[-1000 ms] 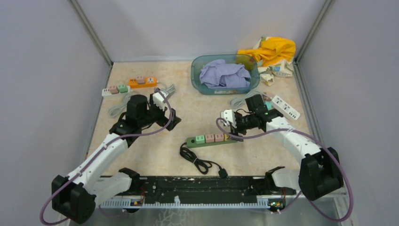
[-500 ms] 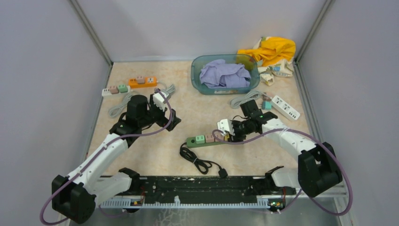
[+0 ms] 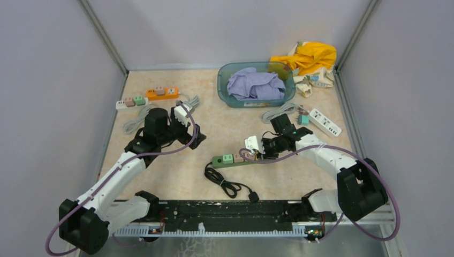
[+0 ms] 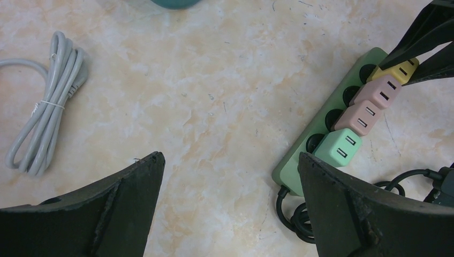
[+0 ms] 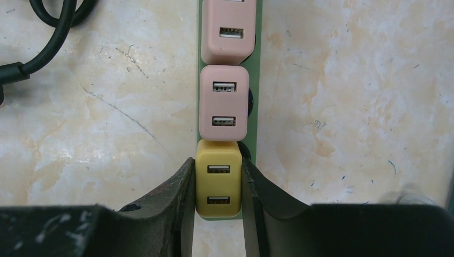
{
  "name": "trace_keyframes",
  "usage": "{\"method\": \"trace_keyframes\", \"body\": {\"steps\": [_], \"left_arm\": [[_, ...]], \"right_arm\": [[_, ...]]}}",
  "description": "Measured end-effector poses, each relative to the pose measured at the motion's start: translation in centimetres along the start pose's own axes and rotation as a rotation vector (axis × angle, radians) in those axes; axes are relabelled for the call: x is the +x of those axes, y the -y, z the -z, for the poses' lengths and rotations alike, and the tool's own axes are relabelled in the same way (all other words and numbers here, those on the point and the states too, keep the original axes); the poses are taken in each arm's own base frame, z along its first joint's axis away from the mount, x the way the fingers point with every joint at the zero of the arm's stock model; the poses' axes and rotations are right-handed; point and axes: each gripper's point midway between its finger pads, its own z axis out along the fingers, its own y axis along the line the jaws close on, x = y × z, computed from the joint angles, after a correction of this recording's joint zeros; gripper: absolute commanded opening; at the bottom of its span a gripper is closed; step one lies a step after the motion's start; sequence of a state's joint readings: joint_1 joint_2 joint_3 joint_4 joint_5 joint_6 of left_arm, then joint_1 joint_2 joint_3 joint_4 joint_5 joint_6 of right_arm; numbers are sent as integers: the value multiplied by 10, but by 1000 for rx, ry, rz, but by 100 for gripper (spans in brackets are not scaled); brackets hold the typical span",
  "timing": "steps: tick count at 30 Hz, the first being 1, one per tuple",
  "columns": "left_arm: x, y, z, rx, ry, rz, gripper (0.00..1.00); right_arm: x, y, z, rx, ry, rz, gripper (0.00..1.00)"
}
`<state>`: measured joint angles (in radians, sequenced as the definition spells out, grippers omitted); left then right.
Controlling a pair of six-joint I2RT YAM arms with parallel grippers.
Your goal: Pull the plug off the socket
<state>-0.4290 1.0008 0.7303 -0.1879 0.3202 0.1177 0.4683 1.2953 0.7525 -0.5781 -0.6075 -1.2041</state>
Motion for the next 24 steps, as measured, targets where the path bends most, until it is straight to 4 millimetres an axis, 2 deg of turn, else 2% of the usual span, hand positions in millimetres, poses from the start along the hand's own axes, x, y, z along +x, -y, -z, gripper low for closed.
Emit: {"method": "trace_keyframes", "body": {"steps": [7,11,19,22,24], "left_arm": [[0,4,0,22,2,0,100],[-3,15,1,80,21,-3,100],[-21,61,9,306,194,65,99],[-17,81,8,360,228,79,99],[-7,106,9,410,249,57,99]], "right_arm": [[0,0,0,-2,0,-1,4],[-1,-1,0,-7,1,-2,0],[-1,-3,0,-20,3,9,0],[-2,-4,0,-24,3,16,0],[-3,-4,0,-26,3,18,0]]}}
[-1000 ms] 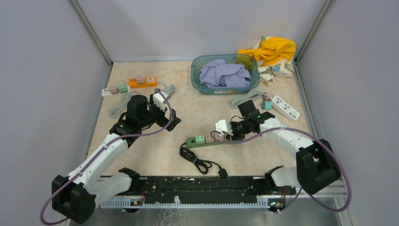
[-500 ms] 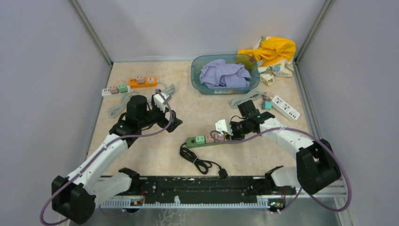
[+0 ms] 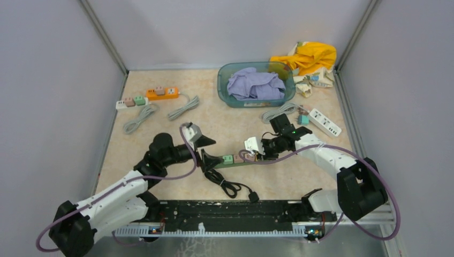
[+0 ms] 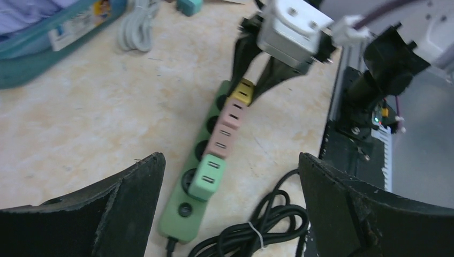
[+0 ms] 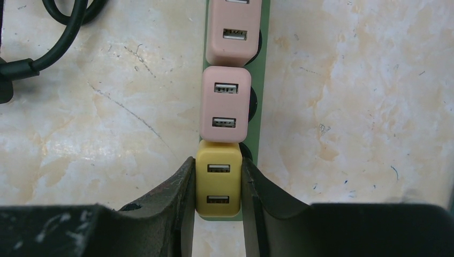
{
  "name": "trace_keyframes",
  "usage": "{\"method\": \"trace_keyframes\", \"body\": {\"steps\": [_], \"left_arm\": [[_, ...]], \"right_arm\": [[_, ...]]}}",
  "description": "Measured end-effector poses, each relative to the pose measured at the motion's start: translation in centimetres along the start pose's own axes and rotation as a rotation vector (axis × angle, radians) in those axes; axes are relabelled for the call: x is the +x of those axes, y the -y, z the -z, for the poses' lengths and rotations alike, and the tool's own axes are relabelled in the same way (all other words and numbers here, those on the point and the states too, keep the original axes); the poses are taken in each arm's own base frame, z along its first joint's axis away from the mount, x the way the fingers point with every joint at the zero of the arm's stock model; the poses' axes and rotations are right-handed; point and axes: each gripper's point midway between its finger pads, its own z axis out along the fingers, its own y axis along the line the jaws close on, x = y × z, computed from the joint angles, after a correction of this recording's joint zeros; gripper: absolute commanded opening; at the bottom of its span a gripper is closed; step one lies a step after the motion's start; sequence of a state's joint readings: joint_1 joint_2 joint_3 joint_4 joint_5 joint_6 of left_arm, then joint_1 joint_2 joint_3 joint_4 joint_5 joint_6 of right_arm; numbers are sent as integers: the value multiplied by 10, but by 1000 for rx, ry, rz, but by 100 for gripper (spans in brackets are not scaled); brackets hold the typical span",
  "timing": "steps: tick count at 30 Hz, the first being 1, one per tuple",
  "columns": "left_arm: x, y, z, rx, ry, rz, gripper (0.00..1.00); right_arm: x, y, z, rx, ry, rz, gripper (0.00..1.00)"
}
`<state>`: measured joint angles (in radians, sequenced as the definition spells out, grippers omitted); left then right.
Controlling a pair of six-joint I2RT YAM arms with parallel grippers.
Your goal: Pull the plug off the socket
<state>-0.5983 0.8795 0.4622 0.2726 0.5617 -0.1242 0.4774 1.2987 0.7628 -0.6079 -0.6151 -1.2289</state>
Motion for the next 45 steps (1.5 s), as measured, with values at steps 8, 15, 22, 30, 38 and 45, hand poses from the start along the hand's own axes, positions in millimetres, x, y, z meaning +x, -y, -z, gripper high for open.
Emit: {"method": "trace_keyframes", "body": {"steps": [8,15,22,30,38,45], "left_arm": [[43,29,-13,49,32,-164,98],[65,13,-24,23,-22,-251,100],[78,-2,-27,-41,-66,-245,100],[78,-3,-32,-30,-79,-266,97],[86,1,-36,25,-109,-302,95],[86,1,-49,63,-130,-329,94]], "right_arm": [[-3,-4,-1,-18,1,6,0],[-3,-5,-2,-20,0,6,0],[-3,-5,-2,-20,0,7,0],[-3,-5,-2,-20,0,6,0],[-3,-5,-2,-21,0,6,0],[-3,-5,-2,-21,0,6,0]]}}
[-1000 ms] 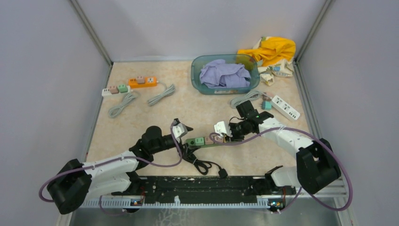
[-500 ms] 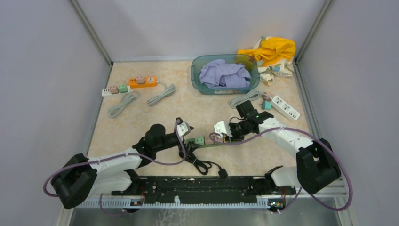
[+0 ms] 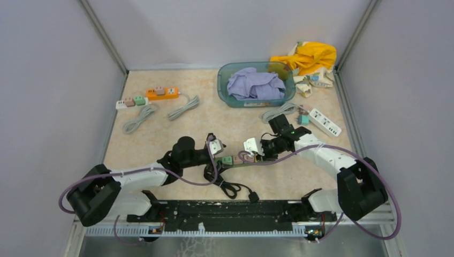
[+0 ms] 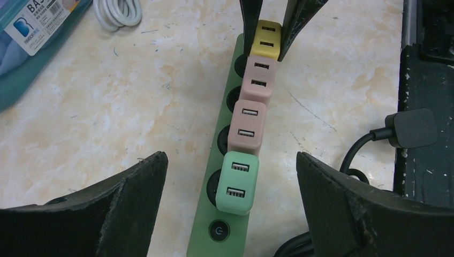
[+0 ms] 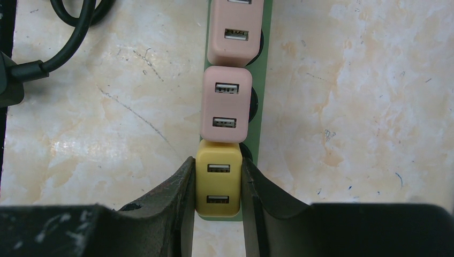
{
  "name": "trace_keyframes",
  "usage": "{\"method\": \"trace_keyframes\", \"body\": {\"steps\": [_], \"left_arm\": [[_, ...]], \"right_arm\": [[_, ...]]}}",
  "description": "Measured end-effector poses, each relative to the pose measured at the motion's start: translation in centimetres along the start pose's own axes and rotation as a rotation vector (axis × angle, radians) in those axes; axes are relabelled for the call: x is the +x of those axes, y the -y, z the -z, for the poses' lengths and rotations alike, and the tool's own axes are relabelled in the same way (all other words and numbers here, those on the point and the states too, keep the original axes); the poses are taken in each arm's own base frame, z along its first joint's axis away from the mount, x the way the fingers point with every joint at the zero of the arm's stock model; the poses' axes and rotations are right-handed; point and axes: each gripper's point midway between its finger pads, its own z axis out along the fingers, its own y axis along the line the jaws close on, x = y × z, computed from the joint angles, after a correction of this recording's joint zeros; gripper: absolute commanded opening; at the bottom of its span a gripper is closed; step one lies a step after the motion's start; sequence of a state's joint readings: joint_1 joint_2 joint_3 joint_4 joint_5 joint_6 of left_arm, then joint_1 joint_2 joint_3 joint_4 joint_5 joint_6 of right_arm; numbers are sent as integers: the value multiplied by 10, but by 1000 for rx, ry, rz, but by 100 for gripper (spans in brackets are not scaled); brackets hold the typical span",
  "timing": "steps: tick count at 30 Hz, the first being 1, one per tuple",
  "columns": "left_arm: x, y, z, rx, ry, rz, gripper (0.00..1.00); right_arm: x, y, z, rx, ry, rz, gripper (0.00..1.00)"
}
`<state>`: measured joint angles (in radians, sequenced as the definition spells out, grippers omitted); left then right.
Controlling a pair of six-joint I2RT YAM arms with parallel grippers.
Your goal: Pull the plug off the socket
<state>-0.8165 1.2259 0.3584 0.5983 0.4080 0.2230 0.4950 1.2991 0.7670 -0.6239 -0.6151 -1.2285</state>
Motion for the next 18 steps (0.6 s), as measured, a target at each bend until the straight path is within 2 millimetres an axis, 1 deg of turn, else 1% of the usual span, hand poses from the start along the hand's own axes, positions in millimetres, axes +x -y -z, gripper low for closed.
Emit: {"method": "trace_keyframes", "body": {"steps": [4,10,13,18], "left_arm": [[2,0,-8,23,-15,-13,92],[15,1,-19,61,-64,-25,88],[23,3,-22,78,-91,-26,85],[42,5,-27,98,-156,-16,80]], "right_arm": [[0,0,0,0,0,0,0],[0,0,0,-1,0,0,0],[0,0,0,0,0,0,0],[0,0,0,-1,0,-1,0]]}}
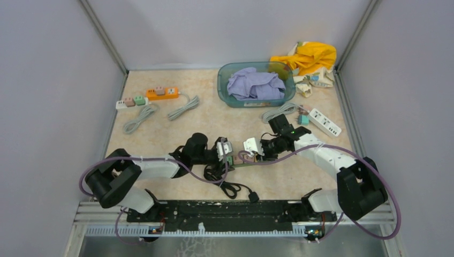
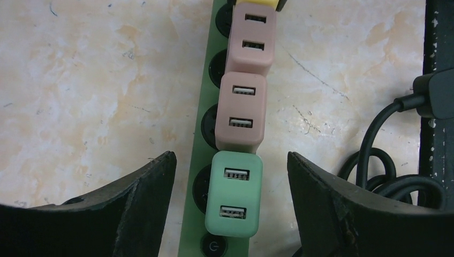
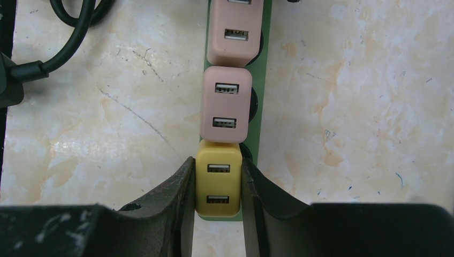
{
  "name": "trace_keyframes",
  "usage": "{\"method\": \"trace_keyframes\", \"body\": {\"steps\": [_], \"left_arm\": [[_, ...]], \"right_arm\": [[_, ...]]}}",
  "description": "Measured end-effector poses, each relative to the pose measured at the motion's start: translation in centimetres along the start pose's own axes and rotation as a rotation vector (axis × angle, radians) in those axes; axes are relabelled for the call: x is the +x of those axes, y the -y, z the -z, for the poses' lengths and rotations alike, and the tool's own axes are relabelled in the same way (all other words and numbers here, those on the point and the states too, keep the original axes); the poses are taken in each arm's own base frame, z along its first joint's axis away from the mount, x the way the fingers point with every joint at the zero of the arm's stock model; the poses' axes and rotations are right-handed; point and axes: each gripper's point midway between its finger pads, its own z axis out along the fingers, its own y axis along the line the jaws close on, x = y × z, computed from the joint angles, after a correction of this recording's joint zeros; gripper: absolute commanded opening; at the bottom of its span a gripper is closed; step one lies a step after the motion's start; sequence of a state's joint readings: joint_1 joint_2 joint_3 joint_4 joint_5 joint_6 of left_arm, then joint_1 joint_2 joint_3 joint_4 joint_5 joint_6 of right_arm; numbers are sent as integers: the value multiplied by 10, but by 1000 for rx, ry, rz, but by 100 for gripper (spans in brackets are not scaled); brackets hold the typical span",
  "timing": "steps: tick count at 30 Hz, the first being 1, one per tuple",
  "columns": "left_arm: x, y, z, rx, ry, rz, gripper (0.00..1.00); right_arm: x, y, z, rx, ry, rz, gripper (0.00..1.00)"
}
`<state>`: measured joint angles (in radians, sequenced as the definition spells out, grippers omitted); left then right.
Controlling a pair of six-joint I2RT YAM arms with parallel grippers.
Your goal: Pull the plug off the socket
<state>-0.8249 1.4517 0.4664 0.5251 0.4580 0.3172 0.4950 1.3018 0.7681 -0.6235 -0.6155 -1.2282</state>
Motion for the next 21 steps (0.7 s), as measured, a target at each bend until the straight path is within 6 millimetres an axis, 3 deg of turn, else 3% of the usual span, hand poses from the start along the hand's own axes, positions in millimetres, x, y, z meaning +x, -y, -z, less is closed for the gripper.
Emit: {"method": "trace_keyframes", "body": {"steps": [14,21], "left_arm": [[21,-1,-14,29,-78,-15,72],[29,0,-18,38,-102,-34,62]], "right_arm": [[0,0,0,-1,0,-1,0],[0,0,0,-1,0,-5,0]]}}
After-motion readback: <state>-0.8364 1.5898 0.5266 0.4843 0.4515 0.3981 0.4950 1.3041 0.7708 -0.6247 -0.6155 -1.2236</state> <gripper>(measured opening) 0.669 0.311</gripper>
